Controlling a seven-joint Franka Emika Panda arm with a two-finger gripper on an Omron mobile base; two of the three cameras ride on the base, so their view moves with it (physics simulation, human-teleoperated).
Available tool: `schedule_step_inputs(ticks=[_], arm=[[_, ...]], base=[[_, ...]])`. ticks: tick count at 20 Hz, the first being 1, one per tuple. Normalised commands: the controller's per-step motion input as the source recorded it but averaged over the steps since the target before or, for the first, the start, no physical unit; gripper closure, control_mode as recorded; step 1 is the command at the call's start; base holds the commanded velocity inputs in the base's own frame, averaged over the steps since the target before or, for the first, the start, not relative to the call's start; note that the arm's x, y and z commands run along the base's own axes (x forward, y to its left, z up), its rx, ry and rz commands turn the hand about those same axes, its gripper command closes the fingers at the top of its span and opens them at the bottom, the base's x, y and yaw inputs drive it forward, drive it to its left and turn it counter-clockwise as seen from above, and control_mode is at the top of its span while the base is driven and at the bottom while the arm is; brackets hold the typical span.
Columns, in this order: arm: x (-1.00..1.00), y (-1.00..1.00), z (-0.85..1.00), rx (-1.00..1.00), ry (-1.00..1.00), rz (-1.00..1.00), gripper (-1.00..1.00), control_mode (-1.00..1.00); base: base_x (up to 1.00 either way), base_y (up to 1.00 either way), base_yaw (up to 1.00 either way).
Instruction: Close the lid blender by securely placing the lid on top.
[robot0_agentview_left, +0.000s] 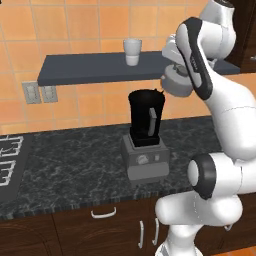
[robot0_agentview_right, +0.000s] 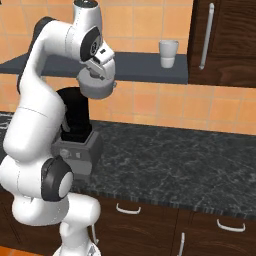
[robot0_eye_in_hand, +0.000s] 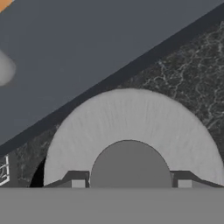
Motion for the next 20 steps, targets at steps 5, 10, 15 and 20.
schedule_step_inputs(ticks=[5, 10, 15, 20], arm=[[0.15, 0.82, 0.06, -0.02, -0.01, 0.04, 1.0, -1.0], [0.14, 0.74, 0.31, 0.0, 0.03, 0.02, 1.0, -1.0], [0.02, 0.71, 0.2, -0.02, 0.11, 0.05, 1.0, -1.0], [-0.01, 0.03, -0.11, -0.08, 0.0, 0.03, 1.0, -1.0]], base=[[0.0, 0.0, 0.0], [0.0, 0.0, 0.0], [0.0, 0.0, 0.0], [0.0, 0.0, 0.0]])
